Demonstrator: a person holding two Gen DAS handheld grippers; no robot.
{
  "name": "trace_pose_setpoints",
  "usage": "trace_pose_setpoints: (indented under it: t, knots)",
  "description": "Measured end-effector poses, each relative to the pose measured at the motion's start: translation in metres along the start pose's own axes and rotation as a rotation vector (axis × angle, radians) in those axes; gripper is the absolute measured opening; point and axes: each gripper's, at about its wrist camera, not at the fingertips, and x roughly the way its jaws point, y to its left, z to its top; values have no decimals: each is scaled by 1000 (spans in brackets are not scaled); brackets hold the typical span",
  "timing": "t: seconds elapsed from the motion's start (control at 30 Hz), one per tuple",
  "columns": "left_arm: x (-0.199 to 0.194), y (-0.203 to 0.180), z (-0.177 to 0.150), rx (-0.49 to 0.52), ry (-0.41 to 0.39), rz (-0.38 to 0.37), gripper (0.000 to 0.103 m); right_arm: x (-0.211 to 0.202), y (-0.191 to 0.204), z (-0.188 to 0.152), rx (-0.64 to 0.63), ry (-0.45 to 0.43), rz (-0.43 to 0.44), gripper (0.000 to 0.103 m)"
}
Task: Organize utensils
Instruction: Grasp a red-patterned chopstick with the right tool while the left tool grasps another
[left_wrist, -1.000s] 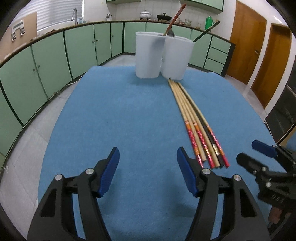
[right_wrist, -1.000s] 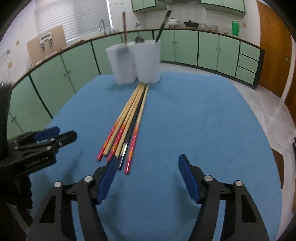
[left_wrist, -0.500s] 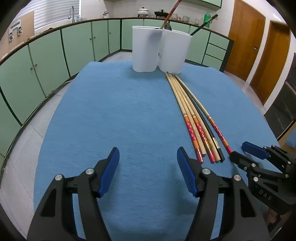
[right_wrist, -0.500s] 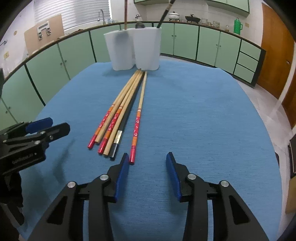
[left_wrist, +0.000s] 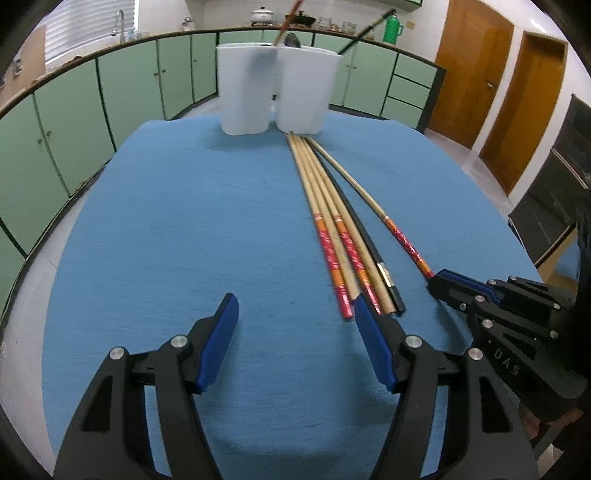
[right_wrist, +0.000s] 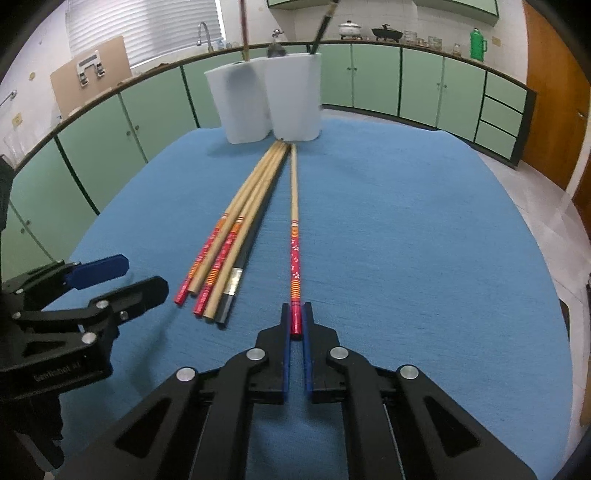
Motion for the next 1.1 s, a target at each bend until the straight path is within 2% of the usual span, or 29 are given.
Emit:
trace_pose_setpoints:
  t: [0.27, 0.43, 0.57, 0.73, 0.97, 1.1]
  knots:
    - [14, -9, 0, 40, 32, 57, 64, -1, -12, 0, 23, -4, 3, 6]
    - [9, 6, -2, 16, 21, 98, 60, -1, -15, 0, 21, -4, 24, 6]
    - [3, 14, -5, -6, 12, 96, 58, -5, -16, -3, -1, -6, 49, 15]
    - [1, 13, -8, -10, 1, 93, 58, -11, -18, -11, -11, -7, 58, 17]
    - [4, 8, -6, -12, -2, 80, 48, -5, -15, -4, -20, -7, 47, 17]
    - [6, 0, -5, -2, -2, 75, 35, -2, -11, -2, -41, -2, 30, 12]
